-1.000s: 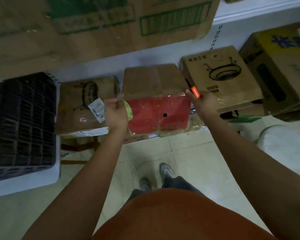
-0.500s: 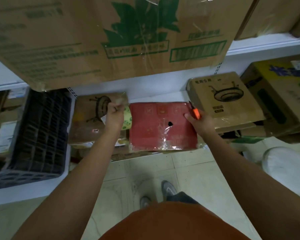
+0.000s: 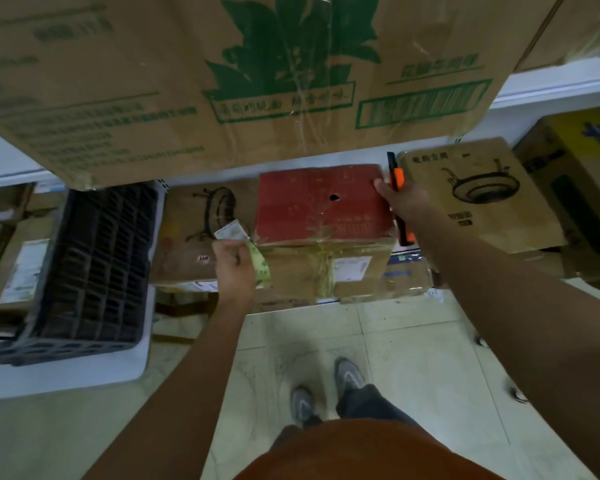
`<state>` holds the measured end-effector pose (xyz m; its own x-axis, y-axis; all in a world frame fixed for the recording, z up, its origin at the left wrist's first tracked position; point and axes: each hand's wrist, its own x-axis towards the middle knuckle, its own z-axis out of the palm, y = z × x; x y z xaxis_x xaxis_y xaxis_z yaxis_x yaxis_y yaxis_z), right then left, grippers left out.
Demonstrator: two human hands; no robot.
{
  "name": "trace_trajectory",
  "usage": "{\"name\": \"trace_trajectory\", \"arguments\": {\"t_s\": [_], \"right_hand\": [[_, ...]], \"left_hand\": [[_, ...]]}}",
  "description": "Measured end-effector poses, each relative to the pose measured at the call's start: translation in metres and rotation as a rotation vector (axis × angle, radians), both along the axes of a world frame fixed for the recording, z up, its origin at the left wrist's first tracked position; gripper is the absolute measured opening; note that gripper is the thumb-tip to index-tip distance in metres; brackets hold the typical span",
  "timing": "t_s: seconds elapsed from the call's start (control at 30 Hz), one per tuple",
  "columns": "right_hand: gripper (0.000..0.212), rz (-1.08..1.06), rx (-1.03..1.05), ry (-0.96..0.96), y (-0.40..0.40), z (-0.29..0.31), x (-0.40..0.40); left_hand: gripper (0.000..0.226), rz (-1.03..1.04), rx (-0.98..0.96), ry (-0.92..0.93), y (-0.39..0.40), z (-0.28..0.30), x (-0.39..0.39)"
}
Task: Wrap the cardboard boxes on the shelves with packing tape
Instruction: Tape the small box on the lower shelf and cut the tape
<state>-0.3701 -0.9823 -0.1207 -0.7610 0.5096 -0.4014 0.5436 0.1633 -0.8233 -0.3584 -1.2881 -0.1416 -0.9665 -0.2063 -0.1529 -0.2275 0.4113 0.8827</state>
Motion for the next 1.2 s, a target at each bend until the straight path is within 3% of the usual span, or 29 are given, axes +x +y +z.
{"name": "trace_trajectory", "arguments": {"t_s": [0.03,0.1,0.23,0.4,0.6,0.7,0.83,0.93,1.0,1.07,1.2], "right_hand": [[0.032,-0.047,-0.157,0.068,0.005,-0.003,0.008],[0.019,-0.152,-0.258,0.120,0.010,-0.010,0.033],[0.023,-0.277,-0.235,-0.037,-0.009,-0.053,0.096],[0.022,-0.412,-0.380,0.050,-0.019,-0.062,0.115],[0.031,-0.162,-0.226,0.162,-0.004,-0.022,0.083],[0.030,-0.118,-0.081,0.114,0.004,-0.029,0.046],[0.030,0.081,0.096,-0.141,-0.002,-0.091,0.031],[0.018,0.032,-0.126,-0.309,-0.025,-0.132,0.048],[0.022,-0.112,-0.213,-0.413,-0.032,-0.155,0.056],[0.021,-0.151,-0.288,-0.482,-0.037,-0.157,0.062],[0.025,-0.239,-0.369,-0.435,-0.033,-0.147,0.049]], "left_hand": [[0.006,0.011,-0.003,0.013,0.003,0.001,-0.006],[0.005,-0.035,-0.019,0.051,0.010,0.004,-0.014],[0.006,-0.045,-0.025,0.031,0.023,-0.007,-0.014],[0.010,0.005,0.015,0.003,0.031,0.001,-0.015],[0.005,-0.009,0.066,0.105,0.050,0.042,-0.057],[0.006,-0.138,-0.078,0.126,0.042,0.040,-0.088],[0.013,-0.193,-0.293,0.127,0.022,0.015,-0.092],[0.021,-0.275,-0.463,0.058,0.015,-0.014,-0.054],[0.006,-0.388,-0.539,0.055,0.012,-0.029,-0.023],[0.005,-0.418,-0.578,-0.001,0.006,-0.052,-0.007],[0.021,-0.647,-0.780,-0.089,0.014,-0.062,0.014]]}}
